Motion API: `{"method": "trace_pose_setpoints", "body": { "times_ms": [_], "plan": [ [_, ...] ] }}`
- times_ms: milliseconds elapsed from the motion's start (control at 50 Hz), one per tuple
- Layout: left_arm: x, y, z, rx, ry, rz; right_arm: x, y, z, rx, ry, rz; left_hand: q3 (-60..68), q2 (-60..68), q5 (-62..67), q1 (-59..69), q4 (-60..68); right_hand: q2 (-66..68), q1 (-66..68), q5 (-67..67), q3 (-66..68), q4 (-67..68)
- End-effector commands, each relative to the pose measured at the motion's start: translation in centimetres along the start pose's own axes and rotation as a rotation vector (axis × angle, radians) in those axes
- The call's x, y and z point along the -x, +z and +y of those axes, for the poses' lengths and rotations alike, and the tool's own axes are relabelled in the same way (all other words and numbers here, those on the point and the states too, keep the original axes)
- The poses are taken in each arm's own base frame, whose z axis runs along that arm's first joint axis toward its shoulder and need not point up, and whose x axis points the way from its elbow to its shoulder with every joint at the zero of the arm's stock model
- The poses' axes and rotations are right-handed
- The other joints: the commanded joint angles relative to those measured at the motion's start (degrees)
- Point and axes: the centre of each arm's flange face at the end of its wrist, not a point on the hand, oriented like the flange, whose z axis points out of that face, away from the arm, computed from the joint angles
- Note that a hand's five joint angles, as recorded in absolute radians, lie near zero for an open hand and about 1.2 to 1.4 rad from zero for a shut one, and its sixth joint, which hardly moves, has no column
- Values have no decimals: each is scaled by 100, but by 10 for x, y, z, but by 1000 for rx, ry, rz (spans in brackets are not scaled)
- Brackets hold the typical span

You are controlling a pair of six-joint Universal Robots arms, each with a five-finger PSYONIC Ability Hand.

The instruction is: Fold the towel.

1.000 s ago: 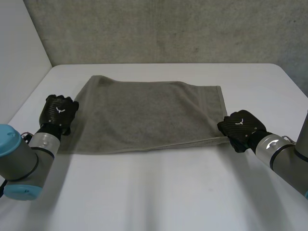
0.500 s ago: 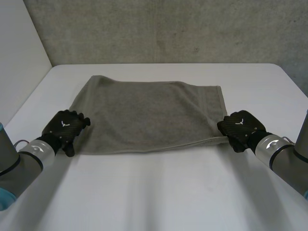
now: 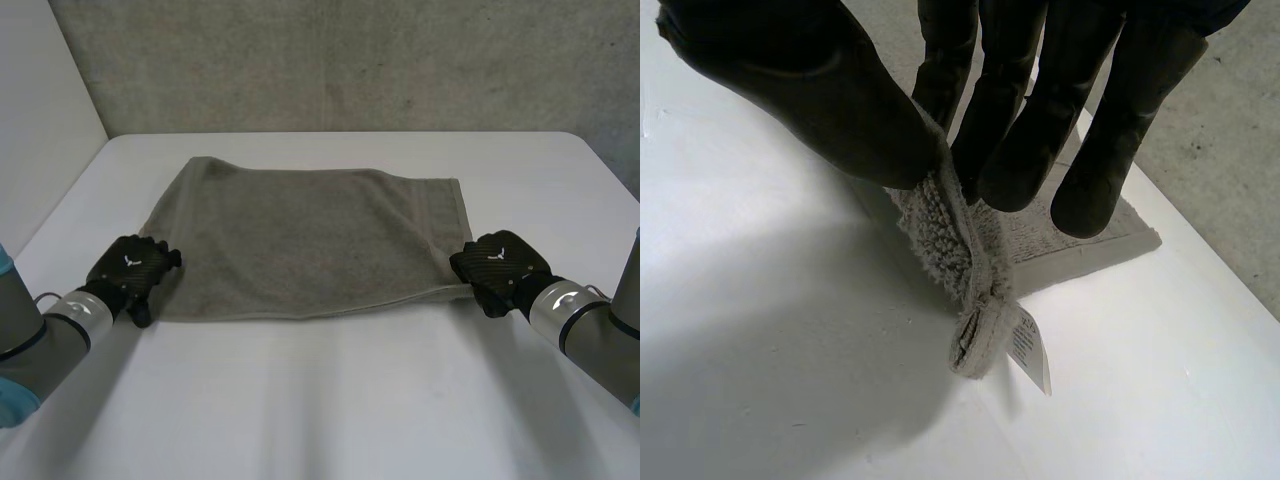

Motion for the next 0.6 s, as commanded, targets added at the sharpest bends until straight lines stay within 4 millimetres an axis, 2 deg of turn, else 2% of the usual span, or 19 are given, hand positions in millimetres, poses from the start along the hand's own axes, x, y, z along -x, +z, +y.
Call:
{"method": "trace_pose_setpoints", "body": {
  "times_ms": [20,160,600],
  "plan": [
    [2,7,3,2,0,-3,0,0,0,1,0,1,578,579,579,580,582,375,383,145,305,331],
    [3,12,6,3,0,-5,-1,0,0,-1,0,2,881,882,882,884,885,375,383,145,305,331],
    [18,28,-6,-76,28,-60,-1,1,1,1,2,0,1722,1723,1723,1725,1726,375,383,145,305,331]
  ]
}}
